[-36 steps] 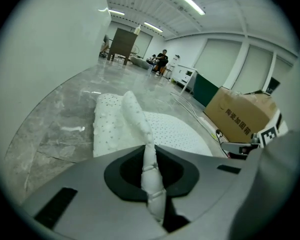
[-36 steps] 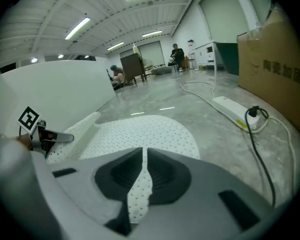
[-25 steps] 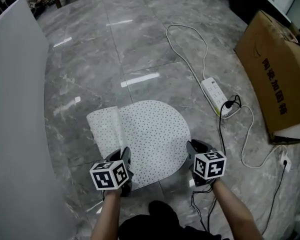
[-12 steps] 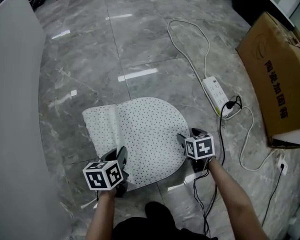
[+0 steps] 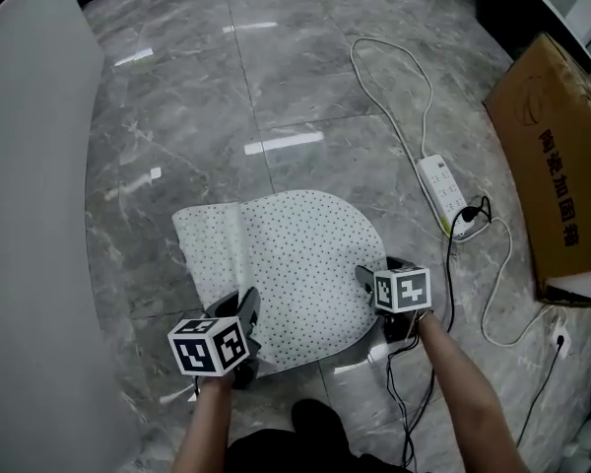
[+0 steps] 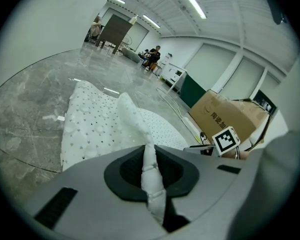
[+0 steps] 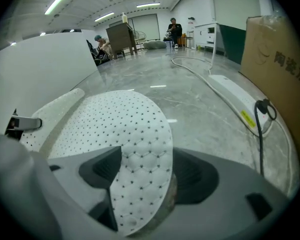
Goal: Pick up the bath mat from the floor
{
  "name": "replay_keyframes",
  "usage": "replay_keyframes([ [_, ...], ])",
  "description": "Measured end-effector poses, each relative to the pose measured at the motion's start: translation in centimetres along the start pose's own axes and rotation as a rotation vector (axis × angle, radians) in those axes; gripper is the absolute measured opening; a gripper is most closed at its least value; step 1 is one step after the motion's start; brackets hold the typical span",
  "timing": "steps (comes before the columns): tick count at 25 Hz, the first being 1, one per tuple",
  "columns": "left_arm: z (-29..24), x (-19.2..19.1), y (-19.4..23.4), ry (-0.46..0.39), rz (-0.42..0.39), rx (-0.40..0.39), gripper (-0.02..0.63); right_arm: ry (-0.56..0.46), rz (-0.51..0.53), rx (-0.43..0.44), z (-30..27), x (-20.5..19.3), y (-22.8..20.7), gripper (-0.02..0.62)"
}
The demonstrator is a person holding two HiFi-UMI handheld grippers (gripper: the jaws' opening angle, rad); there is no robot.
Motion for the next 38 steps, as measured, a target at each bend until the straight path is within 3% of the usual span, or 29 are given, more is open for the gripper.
replay_keyframes([
  [7,1.2,-0.4,0.7,-0.021,0.034,-0.004,0.028,0.035,0.010,0.048,0.3,-0.3,1.1,0.307],
  [10,2.0,-0.6,1.1,-0.027,0.051,0.000,0.028,0.050,0.045,0.072,0.3,-0.8,2.5,0.274],
  [17,4.5,-1.5,2.4,-0.047,0.066,0.032,0.029,0.089,0.101,0.227,1.1,-1.7,7.4,0.251],
  [19,5.4,-1.8,2.8,-0.057,0.071,0.048,0.028,0.097,0.098,0.248,1.4,-2.0,8.4,0.206],
  [23,7.3,-2.3,3.7,-0.080,0.086,0.082,0.028,0.073,0.080,0.239,2.2,-2.1,9.2,0.057],
  [26,8.7,-2.4,4.2,-0.097,0.085,0.109,0.028,0.049,0.062,0.246,2.9,-2.0,9.3,0.040],
  [38,14.5,-0.3,5.1,-0.197,0.089,0.187,0.026,-0.001,-0.013,0.407,8.3,-1.2,12.5,0.032],
])
Point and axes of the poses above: the fingertips, and each gripper's own axes: z backward along the fingers, y to its left, x out of its top, the point moved 7 cm from there along z, backward along the fingers, and after that the axes turned 14 degrees about -z, right-handed, at the moved point
